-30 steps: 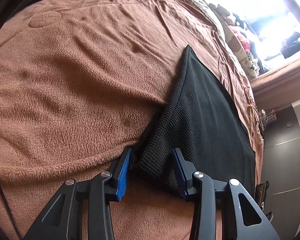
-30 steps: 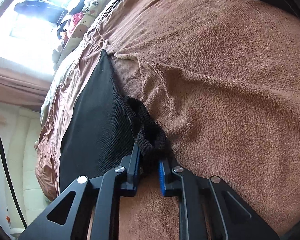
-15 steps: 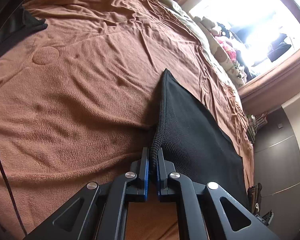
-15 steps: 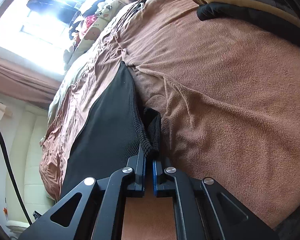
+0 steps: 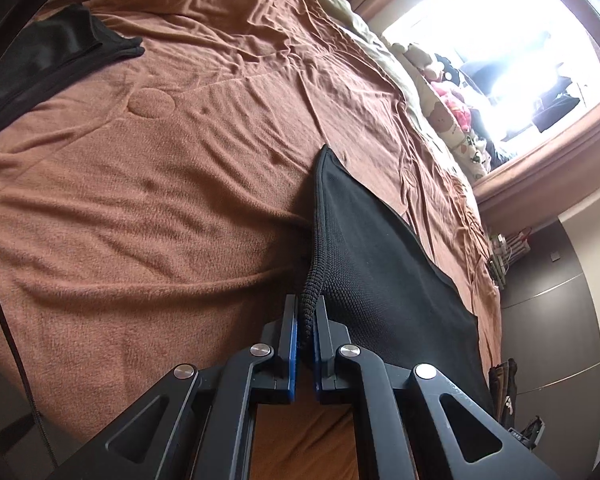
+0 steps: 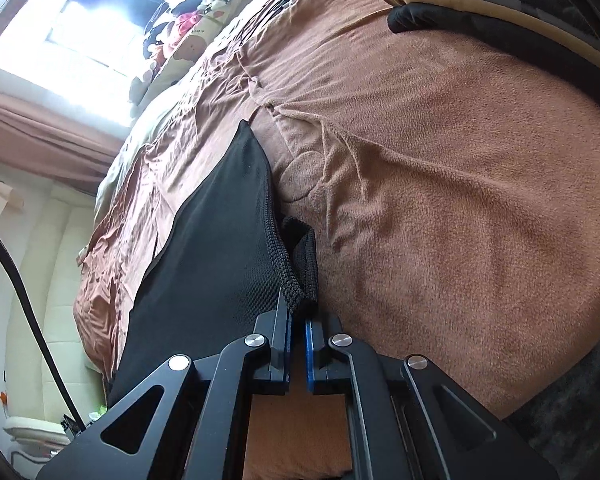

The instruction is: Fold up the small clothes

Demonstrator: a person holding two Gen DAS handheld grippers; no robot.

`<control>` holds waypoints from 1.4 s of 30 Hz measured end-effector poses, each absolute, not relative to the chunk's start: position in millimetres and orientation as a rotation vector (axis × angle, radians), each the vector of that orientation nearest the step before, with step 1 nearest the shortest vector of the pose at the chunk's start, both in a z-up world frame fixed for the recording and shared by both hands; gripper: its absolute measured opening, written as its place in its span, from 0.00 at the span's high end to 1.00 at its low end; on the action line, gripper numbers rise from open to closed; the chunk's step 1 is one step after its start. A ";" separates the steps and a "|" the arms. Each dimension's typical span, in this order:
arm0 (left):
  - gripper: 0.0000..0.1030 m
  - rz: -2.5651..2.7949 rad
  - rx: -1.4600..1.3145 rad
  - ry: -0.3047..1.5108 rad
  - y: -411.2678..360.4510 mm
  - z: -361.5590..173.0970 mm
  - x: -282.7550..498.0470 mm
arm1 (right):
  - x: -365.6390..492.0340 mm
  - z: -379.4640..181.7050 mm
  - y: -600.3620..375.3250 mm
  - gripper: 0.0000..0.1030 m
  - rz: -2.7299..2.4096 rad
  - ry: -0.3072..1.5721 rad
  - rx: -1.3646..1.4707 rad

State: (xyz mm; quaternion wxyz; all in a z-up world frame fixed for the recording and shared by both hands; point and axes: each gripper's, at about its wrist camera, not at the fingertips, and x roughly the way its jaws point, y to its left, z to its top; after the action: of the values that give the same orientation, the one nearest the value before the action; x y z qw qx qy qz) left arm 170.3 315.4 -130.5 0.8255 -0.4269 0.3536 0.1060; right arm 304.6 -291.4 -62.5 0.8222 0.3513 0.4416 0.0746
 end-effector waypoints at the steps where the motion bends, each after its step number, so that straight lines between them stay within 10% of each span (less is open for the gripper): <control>1: 0.95 0.226 -0.914 0.750 315.8 -131.2 164.9 | 301.2 -63.1 -292.2 0.99 0.157 0.943 0.747; 12: 0.95 0.252 -0.997 0.766 314.9 -165.5 132.1 | 286.6 -68.4 -288.8 0.97 0.106 0.953 0.736; 19: 0.94 0.242 -1.044 0.791 313.4 -180.2 135.3 | 275.8 -34.9 -288.1 0.71 0.041 0.880 0.598; 42: 0.79 0.205 -1.109 0.782 308.7 -203.4 137.0 | 292.1 -10.4 -163.5 0.71 0.194 0.870 0.319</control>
State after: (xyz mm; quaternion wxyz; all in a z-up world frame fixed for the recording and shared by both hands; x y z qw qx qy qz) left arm 137.0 308.7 -203.4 0.7738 -0.5118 0.3611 0.0945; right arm 292.1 -163.5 -10.4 0.8900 0.1537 0.4189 0.0936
